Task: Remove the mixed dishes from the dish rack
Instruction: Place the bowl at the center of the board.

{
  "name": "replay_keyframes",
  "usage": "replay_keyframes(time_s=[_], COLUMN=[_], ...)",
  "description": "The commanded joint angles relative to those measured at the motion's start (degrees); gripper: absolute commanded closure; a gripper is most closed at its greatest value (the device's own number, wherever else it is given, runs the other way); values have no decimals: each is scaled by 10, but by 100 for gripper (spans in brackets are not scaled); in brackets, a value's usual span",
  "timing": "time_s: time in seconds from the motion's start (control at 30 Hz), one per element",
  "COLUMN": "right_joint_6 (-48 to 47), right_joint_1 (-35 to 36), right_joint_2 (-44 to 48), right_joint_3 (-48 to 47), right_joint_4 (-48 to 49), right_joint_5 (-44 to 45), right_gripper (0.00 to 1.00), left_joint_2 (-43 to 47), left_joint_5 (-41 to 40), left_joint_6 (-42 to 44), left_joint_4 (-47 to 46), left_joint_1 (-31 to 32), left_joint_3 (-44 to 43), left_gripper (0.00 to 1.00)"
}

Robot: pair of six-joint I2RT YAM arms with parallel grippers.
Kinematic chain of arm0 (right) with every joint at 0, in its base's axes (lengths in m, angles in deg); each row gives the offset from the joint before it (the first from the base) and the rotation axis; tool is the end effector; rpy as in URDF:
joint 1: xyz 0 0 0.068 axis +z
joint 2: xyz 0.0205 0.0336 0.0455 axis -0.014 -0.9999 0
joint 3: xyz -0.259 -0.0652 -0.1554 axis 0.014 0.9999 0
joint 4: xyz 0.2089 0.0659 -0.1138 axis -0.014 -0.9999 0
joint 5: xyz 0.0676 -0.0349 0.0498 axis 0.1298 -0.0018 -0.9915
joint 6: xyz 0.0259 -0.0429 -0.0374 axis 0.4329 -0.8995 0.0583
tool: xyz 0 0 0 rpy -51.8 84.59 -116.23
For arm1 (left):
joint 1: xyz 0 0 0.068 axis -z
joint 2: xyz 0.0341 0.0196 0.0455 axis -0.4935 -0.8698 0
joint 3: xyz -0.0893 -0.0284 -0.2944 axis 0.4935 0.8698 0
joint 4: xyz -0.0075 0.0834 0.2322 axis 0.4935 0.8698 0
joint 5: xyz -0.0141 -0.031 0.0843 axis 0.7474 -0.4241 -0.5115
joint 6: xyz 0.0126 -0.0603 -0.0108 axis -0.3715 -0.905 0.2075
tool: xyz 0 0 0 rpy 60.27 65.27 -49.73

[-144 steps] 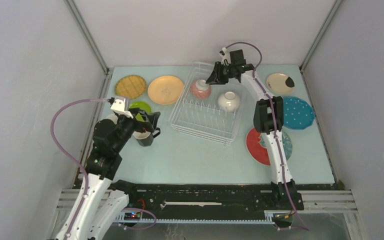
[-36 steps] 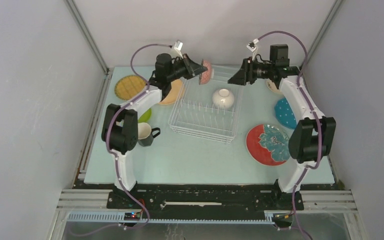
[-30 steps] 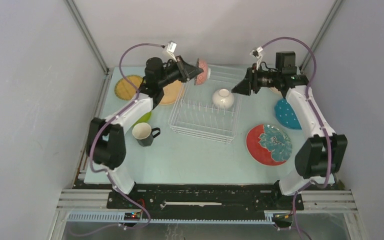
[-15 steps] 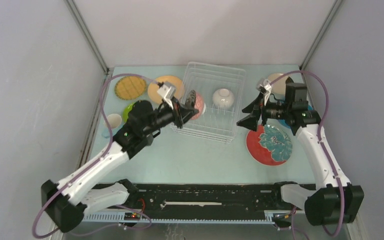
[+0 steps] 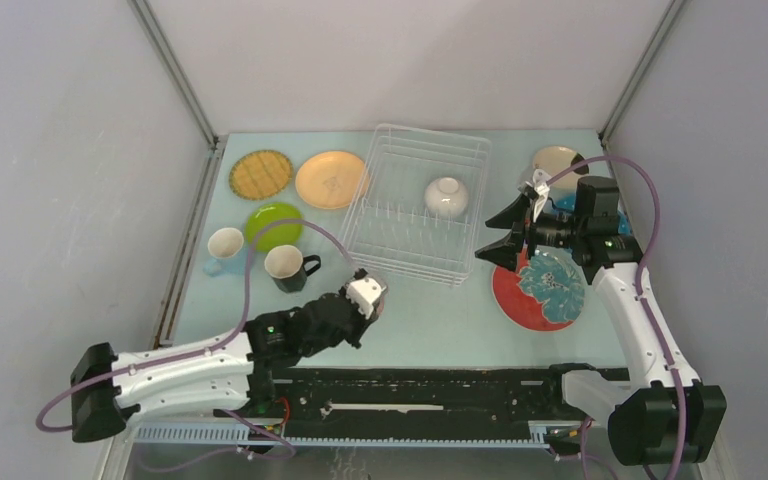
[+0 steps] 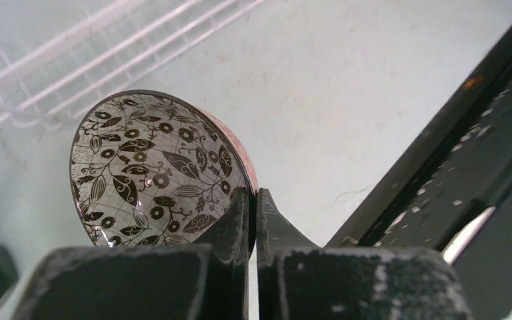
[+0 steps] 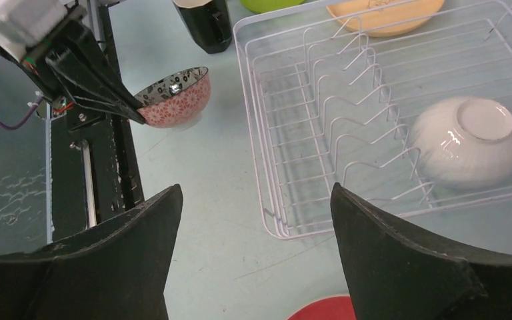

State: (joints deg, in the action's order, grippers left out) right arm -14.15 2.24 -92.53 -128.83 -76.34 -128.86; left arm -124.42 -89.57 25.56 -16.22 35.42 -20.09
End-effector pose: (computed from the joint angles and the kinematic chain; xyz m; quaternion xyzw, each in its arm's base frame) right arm 0.1889 0.0481 0.3592 -0.4222 0.6581 0.3820 0.4926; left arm 0.0758 -0.1359 0.2631 0.3339 0.7895 -0.2313 0.4602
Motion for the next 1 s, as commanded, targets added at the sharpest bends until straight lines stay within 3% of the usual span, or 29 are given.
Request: replay_keyframes(time_s=[0.0,0.4,0.63,0.8,0.97], right_joint_6=[-13,-12,-16,-20,-23], right_joint_1=[-8,-10,-10,-10,-10], right_joint_2=[12,5,2,1,-3], right_joint_3=[5,11,12,12,12], right_joint_4=[24,30,27,23,21], right_joint_5=[-10,-6,-6,-4,2], right_gripper=[10,8,6,5,5], left_joint_2=[-35,-195,-215,-191,-94], left_joint_5=[-159,-201,-186,-174,-132], left_joint_6=[22,1,-30,-45,-40], left_joint_4=[-4,28,36,43,-17], left_joint_1=[46,63,63,64,64], left_joint_3=[-8,-59,-62,-68,-44], left_gripper=[100,99,67,56,46])
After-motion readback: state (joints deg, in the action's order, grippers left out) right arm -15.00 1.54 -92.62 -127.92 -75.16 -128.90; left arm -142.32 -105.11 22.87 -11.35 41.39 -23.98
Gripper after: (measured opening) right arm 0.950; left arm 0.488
